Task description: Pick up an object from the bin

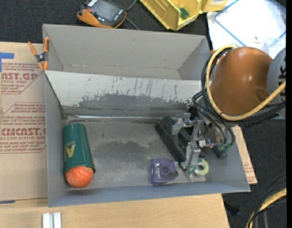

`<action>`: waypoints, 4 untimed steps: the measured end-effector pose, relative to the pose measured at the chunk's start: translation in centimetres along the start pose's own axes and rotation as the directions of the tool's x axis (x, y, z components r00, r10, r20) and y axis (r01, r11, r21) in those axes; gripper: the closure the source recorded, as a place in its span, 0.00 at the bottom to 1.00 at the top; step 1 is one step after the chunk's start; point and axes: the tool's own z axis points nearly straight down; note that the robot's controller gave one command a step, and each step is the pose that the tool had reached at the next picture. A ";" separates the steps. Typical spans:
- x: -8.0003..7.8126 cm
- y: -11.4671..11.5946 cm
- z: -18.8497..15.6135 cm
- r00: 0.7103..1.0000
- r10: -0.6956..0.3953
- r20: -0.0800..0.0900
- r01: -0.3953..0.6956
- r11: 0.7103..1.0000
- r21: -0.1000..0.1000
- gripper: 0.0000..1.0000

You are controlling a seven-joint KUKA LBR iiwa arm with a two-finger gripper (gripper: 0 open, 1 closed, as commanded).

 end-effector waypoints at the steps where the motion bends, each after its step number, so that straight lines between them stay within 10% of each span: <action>1: 0.0 0.0 0.0 1.000 0.000 0.000 0.000 1.000 0.000 0.00; 2: -2.2 2.9 4.2 0.981 0.192 -0.001 -0.192 0.981 -0.001 0.00; 3: -3.5 3.1 3.9 0.993 0.122 0.000 -0.122 0.993 0.000 0.00; 4: -5.6 5.8 -2.1 0.971 0.239 0.002 -0.239 0.971 -0.001 0.00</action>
Offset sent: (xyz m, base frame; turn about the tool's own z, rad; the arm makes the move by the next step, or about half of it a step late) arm 0.0217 0.0270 -0.0411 0.1988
